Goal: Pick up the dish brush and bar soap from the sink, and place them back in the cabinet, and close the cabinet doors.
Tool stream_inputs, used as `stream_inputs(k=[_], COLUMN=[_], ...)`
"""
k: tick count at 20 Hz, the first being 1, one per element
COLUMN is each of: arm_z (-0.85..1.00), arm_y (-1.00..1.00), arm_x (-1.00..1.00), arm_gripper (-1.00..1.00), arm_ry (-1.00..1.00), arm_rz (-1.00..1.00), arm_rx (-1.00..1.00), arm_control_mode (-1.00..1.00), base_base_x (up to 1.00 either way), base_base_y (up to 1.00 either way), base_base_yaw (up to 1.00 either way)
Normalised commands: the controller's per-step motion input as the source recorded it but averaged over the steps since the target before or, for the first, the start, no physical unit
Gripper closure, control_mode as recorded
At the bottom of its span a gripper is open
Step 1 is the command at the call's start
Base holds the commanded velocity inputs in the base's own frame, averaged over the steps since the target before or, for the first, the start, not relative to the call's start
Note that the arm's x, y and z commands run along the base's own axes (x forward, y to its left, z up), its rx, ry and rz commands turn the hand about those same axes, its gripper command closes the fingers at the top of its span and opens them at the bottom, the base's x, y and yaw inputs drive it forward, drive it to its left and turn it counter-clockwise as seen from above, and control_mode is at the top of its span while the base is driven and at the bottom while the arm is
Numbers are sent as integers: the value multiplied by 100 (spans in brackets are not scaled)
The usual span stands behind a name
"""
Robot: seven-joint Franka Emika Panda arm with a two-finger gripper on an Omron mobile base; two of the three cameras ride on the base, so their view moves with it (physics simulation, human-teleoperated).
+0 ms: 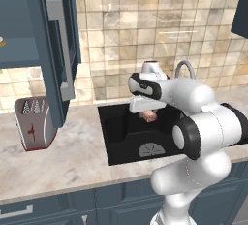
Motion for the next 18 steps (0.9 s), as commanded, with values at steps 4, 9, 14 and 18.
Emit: stream_inputs(k=[4,9,14,18], arm_z=[23,10,18,18], arm_y=[-20,-26,-14,-5], arm_x=[-37,-43,-31,-33], arm_gripper=[100,100,100,100], arm_ry=[0,0,0,0], arm_rz=[-2,-1,-4,-4], arm_rx=[0,0,0,0], arm_control_mode=[-100,-100,-100,-100], base_base_x=[0,0,0,0], base_base_y=[0,0,0,0], base_base_yaw=[0,0,0,0])
